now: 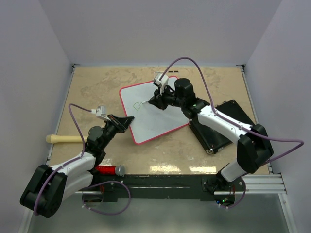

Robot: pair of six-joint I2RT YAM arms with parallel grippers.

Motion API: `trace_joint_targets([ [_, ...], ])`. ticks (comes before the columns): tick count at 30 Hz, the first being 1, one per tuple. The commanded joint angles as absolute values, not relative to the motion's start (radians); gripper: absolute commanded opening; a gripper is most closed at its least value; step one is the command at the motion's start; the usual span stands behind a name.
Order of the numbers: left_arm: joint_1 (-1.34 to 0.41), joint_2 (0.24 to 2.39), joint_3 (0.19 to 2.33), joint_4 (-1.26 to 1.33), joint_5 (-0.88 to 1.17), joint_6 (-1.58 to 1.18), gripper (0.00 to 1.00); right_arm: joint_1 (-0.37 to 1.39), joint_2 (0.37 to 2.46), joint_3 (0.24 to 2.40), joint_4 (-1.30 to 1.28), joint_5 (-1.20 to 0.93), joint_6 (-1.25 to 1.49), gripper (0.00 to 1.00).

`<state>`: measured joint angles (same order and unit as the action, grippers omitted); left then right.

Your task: Write a sentence on the whiteboard

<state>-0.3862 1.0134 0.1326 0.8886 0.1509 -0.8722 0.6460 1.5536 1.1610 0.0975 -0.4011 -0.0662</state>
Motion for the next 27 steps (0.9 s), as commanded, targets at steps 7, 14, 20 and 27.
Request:
trace_joint_targets([
  [7,-0.391,1.023,0.146,0.862,0.202,-0.727,0.00,0.647,1.500,1.164,0.008,-0.501,-0.173,0.00],
  [14,-0.393,1.031,0.143,0.867,0.204,-0.727,0.00,0.653,1.535,1.201,0.018,-0.537,-0.147,0.00],
  [20,-0.393,1.040,0.140,0.876,0.204,-0.729,0.00,0.653,1.565,1.239,0.049,-0.520,-0.107,0.00],
  [27,-0.391,1.031,0.133,0.871,0.203,-0.729,0.00,0.620,1.560,1.246,0.054,-0.486,-0.086,0.00],
])
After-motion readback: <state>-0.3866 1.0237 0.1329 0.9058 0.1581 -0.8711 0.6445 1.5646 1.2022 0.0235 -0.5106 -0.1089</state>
